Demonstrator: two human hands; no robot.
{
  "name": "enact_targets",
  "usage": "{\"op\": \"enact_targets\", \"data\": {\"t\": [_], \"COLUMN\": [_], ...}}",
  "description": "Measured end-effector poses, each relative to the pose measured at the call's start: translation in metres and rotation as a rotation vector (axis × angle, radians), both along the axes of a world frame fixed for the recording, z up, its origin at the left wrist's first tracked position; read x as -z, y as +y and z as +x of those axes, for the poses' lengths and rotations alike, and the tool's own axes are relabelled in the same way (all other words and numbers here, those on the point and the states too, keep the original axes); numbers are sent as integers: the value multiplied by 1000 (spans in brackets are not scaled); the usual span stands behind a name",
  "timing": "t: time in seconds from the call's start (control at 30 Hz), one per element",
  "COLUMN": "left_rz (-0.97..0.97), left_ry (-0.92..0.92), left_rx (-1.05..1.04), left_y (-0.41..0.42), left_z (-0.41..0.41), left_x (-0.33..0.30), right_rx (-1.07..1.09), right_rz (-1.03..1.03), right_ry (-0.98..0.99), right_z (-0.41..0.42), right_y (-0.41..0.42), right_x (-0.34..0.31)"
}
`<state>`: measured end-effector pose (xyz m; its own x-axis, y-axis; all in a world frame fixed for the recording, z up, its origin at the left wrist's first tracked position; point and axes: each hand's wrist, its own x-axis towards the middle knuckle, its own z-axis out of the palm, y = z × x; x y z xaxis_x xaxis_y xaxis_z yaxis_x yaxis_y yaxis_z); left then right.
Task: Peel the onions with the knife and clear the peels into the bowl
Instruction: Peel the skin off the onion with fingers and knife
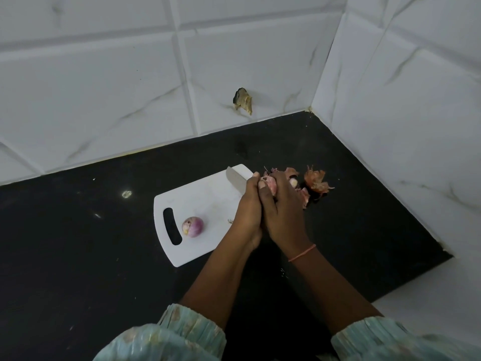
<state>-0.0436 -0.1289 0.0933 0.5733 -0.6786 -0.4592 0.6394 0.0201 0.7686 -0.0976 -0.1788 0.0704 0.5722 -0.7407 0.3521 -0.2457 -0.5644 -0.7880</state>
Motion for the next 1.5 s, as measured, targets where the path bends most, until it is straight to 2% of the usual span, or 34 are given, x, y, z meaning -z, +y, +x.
{"op": "enact_targets", "data": {"t": [0.4,0.6,0.7,0.8,0.93,1.0,1.13,1.23,1.33,1.4,1.5], "left_rz": [109,126,65,12,-6,-2,-26,-67,-36,45,145], "left_ry": [-83,-394,-448,-363,-113,-59,-63,-32,56,16,-191], "left_rx": [10,59,72,103,164,239,256,254,293,347,455], "left_y": [-4,-5,-3,-2,-5,-9,-14,-21,-28,-32,-38], "left_z": [3,-4,-4,0,3,5,3,5,11,14,11], "left_x": [3,2,5,4,2,2,0,-6,-11,-10,-7], "right_rx": [85,126,114,86,63,69,51,-18,-145,-204,-165], "right_rz": [56,289,425,635,787,781,708,707,585,498,474], "right_ry": [14,-136,-141,-198,-228,-251,-282,-228,-168,-139,-182], "right_z": [7,12,15,16,5,-2,-12,-20,-29,-33,-32], "right_y": [1,-5,-13,-23,-36,-39,-42,-45,-50,-53,-55], "right_x": [-4,-11,-16,-20,-18,-16,-20,-24,-21,-17,-12]}}
